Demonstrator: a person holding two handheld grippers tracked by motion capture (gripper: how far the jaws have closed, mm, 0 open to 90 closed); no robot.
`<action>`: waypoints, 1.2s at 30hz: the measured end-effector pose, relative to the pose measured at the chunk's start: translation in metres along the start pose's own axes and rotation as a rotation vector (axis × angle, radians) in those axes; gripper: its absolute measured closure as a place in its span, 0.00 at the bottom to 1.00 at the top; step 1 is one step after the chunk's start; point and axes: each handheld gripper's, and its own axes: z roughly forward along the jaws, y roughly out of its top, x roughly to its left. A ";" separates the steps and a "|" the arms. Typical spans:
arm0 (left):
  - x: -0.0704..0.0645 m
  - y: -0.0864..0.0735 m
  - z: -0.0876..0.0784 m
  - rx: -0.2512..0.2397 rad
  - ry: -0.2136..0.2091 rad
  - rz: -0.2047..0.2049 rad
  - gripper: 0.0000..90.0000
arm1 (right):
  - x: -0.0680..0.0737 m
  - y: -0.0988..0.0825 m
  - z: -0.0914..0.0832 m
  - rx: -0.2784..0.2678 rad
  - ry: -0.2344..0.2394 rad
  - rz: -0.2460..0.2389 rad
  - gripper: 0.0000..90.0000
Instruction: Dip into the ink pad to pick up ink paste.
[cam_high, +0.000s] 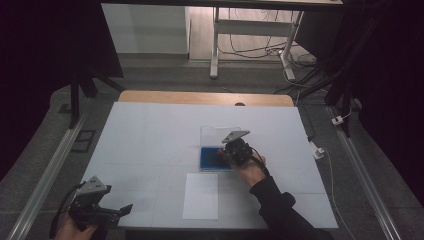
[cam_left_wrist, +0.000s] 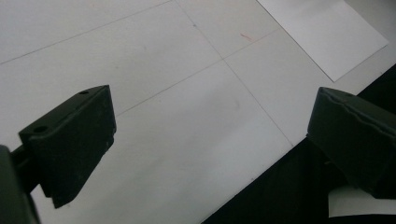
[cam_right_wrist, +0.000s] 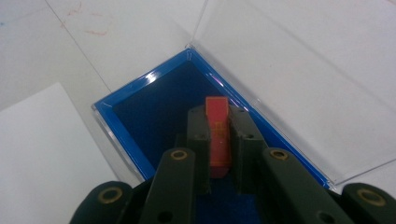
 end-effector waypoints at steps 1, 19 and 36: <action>0.000 0.000 0.000 0.000 0.000 0.000 0.02 | 0.000 0.000 0.000 -0.002 0.002 0.003 0.90; 0.001 0.000 0.000 -0.004 -0.001 -0.008 0.02 | -0.014 0.005 -0.015 -0.086 0.083 0.098 0.89; 0.001 0.000 -0.001 -0.007 -0.004 -0.008 0.02 | -0.003 0.002 0.002 -0.023 0.108 0.055 0.89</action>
